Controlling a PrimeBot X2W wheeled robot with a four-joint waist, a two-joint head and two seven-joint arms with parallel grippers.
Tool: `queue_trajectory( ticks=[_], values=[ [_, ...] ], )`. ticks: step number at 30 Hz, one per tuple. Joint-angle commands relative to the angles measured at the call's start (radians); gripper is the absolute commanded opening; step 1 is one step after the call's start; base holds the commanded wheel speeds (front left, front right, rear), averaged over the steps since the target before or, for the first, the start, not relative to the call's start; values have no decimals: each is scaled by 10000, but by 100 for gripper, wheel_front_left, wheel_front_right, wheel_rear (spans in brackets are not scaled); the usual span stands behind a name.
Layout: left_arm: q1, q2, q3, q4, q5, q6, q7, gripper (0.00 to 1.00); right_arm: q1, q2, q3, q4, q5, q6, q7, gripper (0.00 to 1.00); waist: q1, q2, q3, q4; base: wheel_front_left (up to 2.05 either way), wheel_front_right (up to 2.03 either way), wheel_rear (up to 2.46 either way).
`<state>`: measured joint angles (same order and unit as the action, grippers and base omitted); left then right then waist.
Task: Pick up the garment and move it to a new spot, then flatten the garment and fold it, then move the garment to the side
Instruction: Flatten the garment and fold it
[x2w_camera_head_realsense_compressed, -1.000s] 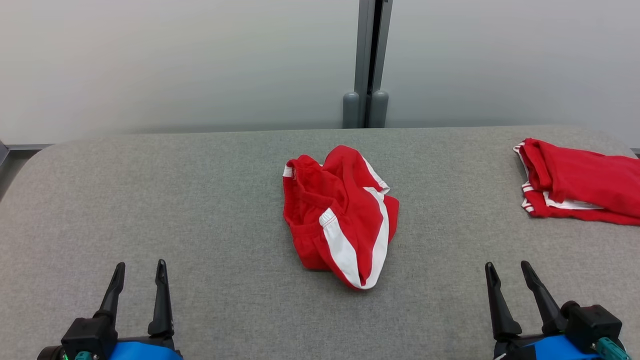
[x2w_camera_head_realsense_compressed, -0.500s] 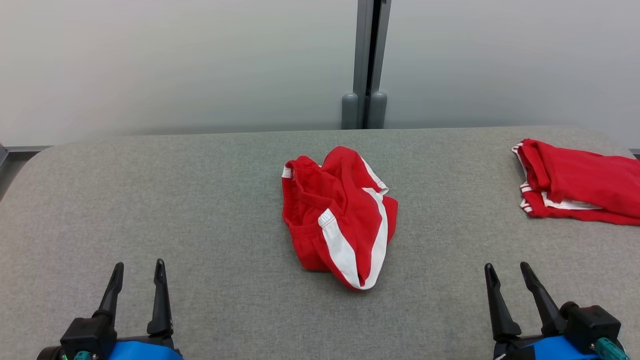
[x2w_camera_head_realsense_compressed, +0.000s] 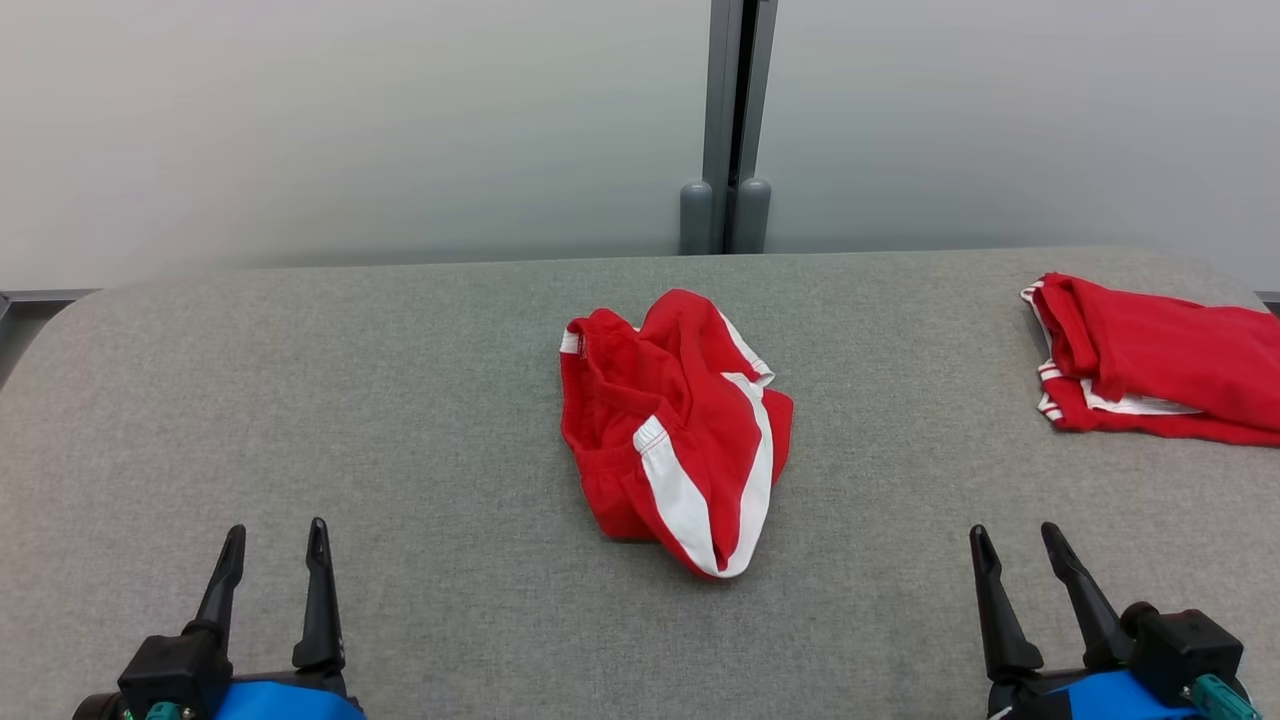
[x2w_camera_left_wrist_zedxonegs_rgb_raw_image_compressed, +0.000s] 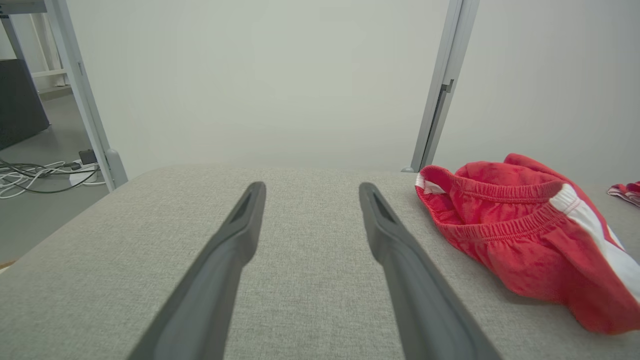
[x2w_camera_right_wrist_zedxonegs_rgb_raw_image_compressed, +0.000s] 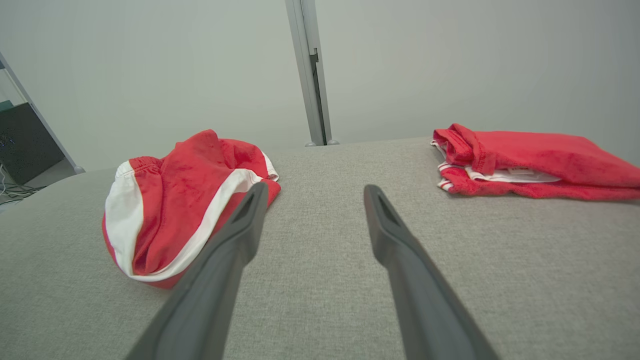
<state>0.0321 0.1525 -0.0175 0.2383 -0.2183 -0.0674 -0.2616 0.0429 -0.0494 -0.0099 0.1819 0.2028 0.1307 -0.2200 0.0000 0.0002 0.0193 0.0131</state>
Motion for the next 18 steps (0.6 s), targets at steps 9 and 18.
queue_trajectory(
  ticks=[9,18],
  values=[
    [-218,-79,130,36,172,-92,-45,100,-59,-22,-31,-64,-44,1,29,100,0,-2,41,-16,0,0,0],
    [-249,-140,216,59,262,-153,-45,100,-92,-22,-31,-56,-28,1,5,100,0,-2,105,-42,0,0,0]
  ],
)
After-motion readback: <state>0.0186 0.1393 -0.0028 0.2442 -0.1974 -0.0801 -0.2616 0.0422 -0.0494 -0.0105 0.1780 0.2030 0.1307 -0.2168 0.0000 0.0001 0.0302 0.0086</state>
